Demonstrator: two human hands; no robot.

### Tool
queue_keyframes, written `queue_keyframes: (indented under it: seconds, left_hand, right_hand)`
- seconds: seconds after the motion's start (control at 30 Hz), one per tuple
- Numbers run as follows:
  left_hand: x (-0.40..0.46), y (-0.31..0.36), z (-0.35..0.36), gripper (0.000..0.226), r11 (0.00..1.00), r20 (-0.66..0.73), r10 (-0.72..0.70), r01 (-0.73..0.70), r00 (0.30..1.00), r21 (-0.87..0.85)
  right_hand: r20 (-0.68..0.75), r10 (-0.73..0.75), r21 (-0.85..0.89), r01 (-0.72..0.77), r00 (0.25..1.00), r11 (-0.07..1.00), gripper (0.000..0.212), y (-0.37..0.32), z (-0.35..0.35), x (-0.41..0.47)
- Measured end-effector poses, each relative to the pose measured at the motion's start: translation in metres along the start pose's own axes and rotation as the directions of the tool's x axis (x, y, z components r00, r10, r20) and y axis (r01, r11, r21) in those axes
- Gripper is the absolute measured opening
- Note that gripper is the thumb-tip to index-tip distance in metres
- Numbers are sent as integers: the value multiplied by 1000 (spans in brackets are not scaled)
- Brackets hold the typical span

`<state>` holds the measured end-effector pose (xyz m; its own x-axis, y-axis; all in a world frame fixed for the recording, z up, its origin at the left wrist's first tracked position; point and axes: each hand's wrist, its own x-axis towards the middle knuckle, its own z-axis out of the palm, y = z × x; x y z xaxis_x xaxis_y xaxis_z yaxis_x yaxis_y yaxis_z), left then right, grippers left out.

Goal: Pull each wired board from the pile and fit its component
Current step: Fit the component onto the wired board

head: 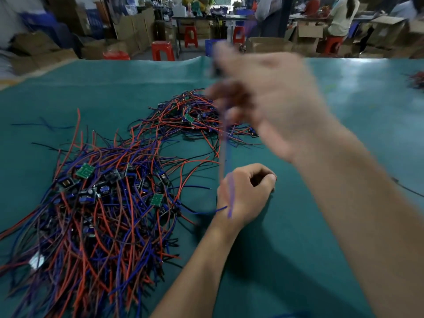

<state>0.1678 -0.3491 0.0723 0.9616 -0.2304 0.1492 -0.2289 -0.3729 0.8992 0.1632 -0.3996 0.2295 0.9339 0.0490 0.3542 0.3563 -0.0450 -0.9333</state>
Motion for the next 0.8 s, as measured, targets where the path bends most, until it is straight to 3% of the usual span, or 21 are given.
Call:
queue_keyframes:
  seconds: [0.03,0.1,0.2,0.27,0.33,0.4,0.5,0.63,0.73,0.8]
  left_hand:
    - [0,-1,0,18,1000,-11,14,-14,1000,-11]
    - [1,-1,0,13,999,-4,18,-18,1000,-30]
    - [3,0,0,18,999,-1,-22,22,1000,-45]
    - [3,0,-1,22,999,-9,-30,30,1000,-34]
    - [4,-1,0,21,999,-18,-26,26,1000,-33]
    - [6,-2,1,21,999,-26,-26,25,999,-35]
    - [6,-2,2,22,999,-51,-20,19,998,-32]
    - [8,-5,2,23,998,-81,-26,21,996,-59]
    - [9,-6,2,23,996,-105,-39,30,994,-82]
    - [9,-5,2,21,994,-112,-36,24,993,-104]
  right_hand:
    - [131,44,-182,-19,990,983,38,4,14,9]
    - [264,144,-567,32,954,823,43,25,27,30]
    - [131,163,-880,39,978,474,18,65,-2,66]
    - [-2,260,-959,-76,966,274,31,95,-33,79]
    - [-65,323,-981,-121,944,154,40,122,-61,74]
    - [-68,305,-984,-115,950,140,39,142,-78,63]
    - [-90,186,-963,-133,978,234,21,154,-91,54]
    - [-141,211,-948,-194,967,253,14,149,-94,45]
    - [-207,172,-900,-257,963,353,4,134,-99,23]
    - [-269,124,-852,-296,955,432,12,122,-101,0]
